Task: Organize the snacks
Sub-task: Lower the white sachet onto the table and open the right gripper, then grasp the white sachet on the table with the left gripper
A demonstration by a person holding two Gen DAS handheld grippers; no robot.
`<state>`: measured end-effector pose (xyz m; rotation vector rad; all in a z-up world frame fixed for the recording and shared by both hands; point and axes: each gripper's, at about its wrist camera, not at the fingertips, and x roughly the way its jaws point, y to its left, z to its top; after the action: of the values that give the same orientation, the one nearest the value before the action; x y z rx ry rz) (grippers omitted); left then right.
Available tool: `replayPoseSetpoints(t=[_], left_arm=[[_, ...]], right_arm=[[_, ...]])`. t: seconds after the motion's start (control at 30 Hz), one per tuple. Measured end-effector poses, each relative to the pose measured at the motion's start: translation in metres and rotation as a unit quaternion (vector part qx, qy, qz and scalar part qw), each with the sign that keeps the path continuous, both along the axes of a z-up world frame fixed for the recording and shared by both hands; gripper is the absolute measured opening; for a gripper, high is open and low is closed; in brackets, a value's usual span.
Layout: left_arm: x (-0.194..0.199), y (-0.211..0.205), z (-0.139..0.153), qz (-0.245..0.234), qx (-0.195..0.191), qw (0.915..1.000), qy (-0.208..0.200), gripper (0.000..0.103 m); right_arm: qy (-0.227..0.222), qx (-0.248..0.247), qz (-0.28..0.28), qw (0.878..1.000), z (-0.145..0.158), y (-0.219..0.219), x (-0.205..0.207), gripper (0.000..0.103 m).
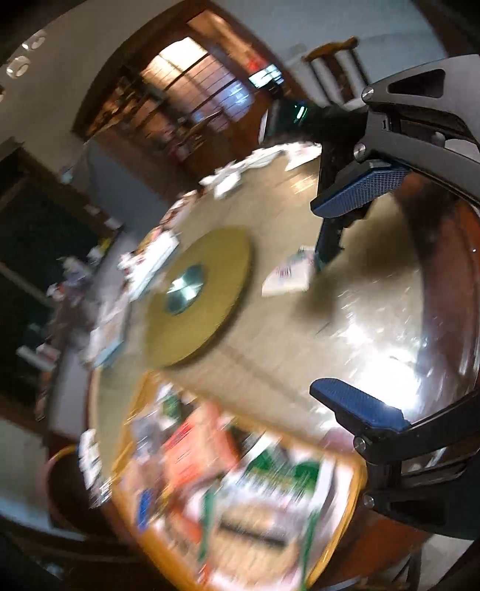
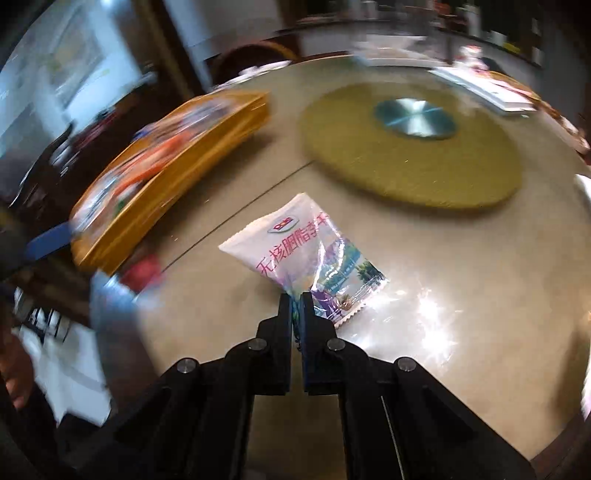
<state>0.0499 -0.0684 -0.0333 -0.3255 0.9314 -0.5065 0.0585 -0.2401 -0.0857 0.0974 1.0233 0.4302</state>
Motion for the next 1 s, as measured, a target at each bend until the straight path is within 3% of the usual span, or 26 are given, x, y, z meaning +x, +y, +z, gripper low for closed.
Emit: replayPoseSetpoints(t=[0.13,0.2,0.23,0.27,0.33,0.37,0.47,0.5,0.63,0.73,1.0], left_arm=[[0.012,-0.005,-0.03,-0.008,-0.014,0.9976,0.067,0.088],[0.017,-0.003,-0.04,0.0,-0.029,0.9957,0.088,0.088],[0.019,-0.003,-0.044,0.001,-0.037,0.9945,0.098,0.088],[0.02,-0.004,-0.046,-0.001,-0.042,0.9934,0.107,0.086],[0.022,-0.007,-0.047,-0.003,-0.051,0.9922,0.114,0.085],[0.024,-0.008,-0.046,-0.003,-0.056,0.9921,0.112,0.083],[0.027,-0.014,-0.051,0.0,-0.056,0.9912,0.12,0.07],[0.029,-0.017,-0.053,-0.001,-0.061,0.9902,0.126,0.06],[0.028,-0.024,-0.053,-0.006,-0.056,0.9903,0.127,0.055],[0.023,-0.026,-0.054,0.003,-0.024,0.9933,0.113,0.029],[0.01,-0.024,-0.053,0.013,0.007,0.996,0.088,0.022]], right_arm=[[-0.014,0.034,0.048,0.998,0.006,0.013,-0.036,0.014],[-0.023,0.061,0.053,0.996,0.012,0.009,-0.048,0.032],[-0.033,0.071,0.048,0.996,0.014,0.005,-0.055,0.05],[-0.041,0.075,0.036,0.996,0.016,0.001,-0.057,0.06],[-0.048,0.083,-0.003,0.995,0.017,-0.006,-0.062,0.06],[-0.043,0.112,-0.031,0.992,0.014,-0.017,-0.059,0.06],[-0.002,0.173,-0.083,0.981,-0.002,-0.035,-0.048,0.058],[0.012,0.18,-0.091,0.979,-0.009,-0.037,-0.044,0.056],[0.046,0.216,-0.099,0.97,-0.025,-0.029,-0.037,0.039],[0.049,0.212,-0.097,0.971,-0.025,-0.02,-0.037,0.023],[0.03,0.192,-0.095,0.976,-0.022,-0.016,-0.045,0.015]])
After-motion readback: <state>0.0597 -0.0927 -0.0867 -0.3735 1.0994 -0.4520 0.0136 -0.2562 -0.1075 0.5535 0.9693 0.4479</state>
